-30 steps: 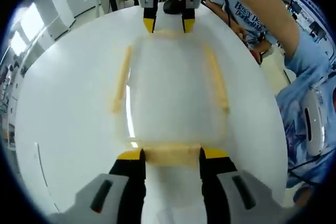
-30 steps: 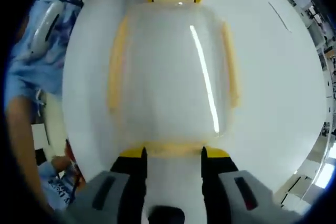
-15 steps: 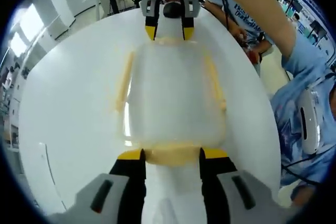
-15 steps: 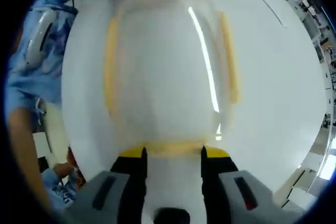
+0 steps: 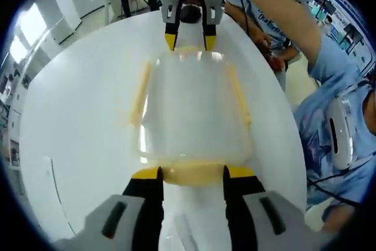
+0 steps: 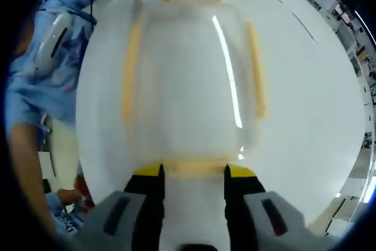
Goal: Snap each plastic latch of the storage box into its locked position after aligning the lid with the box until every specified latch is closed and the lid sits flush.
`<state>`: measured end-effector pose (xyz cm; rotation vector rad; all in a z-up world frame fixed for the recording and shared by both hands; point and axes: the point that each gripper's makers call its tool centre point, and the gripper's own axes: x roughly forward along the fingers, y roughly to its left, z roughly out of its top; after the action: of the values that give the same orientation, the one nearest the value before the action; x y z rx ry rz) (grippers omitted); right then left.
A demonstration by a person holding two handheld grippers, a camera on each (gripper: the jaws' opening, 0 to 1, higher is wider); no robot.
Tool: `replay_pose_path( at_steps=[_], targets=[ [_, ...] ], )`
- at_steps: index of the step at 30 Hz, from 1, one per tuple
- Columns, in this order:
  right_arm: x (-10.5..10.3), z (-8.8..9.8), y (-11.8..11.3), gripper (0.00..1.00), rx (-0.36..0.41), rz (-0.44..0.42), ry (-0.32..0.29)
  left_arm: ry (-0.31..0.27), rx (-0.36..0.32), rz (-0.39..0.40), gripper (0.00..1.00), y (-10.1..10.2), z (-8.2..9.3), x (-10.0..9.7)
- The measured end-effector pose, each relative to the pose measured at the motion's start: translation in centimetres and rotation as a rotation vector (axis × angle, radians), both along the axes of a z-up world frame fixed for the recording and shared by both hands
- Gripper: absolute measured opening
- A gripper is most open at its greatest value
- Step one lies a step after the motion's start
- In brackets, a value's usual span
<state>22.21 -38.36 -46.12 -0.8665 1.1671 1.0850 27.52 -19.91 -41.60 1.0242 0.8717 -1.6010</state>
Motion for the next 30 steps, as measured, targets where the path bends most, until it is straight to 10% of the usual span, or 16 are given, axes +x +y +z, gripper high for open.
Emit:
replay_pose_path(
  at_steps=[30],
  targets=[
    [1.1, 5.8, 3.1, 0.39, 0.212, 0.040, -0.173, -0.010, -0.127, 0.023, 0.39, 3.3, 5.5, -0.2]
  ],
)
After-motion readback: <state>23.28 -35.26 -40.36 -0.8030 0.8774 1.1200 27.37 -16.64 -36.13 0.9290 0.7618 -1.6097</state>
